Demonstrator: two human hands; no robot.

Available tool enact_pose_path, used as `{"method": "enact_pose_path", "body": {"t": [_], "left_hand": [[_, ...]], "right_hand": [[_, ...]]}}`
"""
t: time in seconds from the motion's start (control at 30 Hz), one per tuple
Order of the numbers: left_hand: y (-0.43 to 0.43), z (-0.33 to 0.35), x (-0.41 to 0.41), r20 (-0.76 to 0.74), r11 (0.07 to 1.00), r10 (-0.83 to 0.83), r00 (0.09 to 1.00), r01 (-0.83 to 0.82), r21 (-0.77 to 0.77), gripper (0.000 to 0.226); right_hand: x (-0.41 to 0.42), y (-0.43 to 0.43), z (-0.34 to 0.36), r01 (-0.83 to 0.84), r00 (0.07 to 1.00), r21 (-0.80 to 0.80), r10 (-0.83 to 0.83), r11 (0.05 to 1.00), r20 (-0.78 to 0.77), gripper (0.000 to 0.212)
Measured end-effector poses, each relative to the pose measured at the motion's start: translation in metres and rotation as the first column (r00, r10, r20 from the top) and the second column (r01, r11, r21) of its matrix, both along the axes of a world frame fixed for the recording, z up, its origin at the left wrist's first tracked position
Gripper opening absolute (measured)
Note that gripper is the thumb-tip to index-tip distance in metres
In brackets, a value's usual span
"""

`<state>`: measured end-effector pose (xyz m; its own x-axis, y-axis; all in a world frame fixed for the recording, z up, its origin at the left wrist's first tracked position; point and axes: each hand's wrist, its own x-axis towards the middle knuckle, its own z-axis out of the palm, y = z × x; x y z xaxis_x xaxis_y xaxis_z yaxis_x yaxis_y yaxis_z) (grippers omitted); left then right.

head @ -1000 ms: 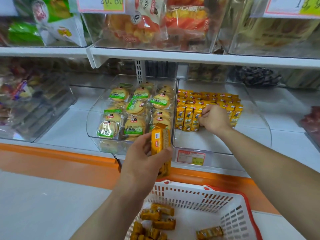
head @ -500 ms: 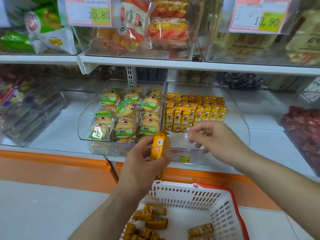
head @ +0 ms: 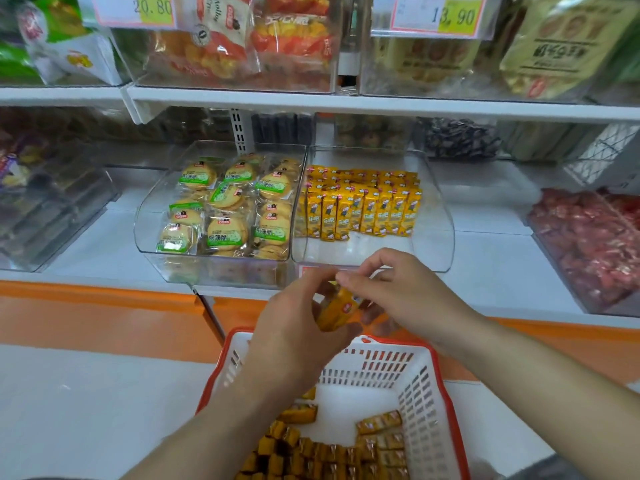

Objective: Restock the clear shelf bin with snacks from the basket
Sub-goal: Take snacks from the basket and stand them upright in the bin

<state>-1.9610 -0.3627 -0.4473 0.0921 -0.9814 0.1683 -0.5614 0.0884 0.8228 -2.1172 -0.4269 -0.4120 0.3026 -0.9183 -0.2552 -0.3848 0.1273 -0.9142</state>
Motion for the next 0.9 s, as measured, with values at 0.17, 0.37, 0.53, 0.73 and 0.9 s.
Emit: {"method": "enact_pose_path", "body": {"t": [0.17, 0.37, 0.53, 0.73, 0.9], "left_hand": [[-0.004, 0.001, 0.005, -0.329, 0.995, 0.042, 0.943, -0.01, 0.098, 0.044], [-0.012, 0.001, 0.015, -0.454, 0.971, 0.094, 0.886, 0.018, 0.237, 0.025], [-0.016, 0.002, 0.019, -0.495, 0.968, 0.14, 0.858, -0.015, 0.249, 0.022], [-0.019, 0.001, 0.019, -0.554, 0.973, 0.175, 0.814, -0.058, 0.222, 0.025], [-0.031, 0.004, 0.025, -0.507, 0.975, 0.171, 0.845, -0.071, 0.211, 0.029]], "right_hand": [[-0.007, -0.008, 0.003, 0.014, 0.961, 0.07, -0.033, 0.997, 0.276, 0.015], [-0.011, -0.018, 0.001, 0.067, 0.925, 0.058, -0.084, 0.996, 0.371, 0.016], [-0.009, -0.022, -0.003, 0.06, 0.916, 0.058, -0.078, 0.996, 0.395, 0.02], [-0.001, -0.026, -0.008, 0.022, 0.787, 0.245, -0.168, 0.969, 0.594, 0.05], [0.003, -0.042, -0.003, 0.066, 0.883, 0.056, -0.084, 0.996, 0.462, 0.051]]}}
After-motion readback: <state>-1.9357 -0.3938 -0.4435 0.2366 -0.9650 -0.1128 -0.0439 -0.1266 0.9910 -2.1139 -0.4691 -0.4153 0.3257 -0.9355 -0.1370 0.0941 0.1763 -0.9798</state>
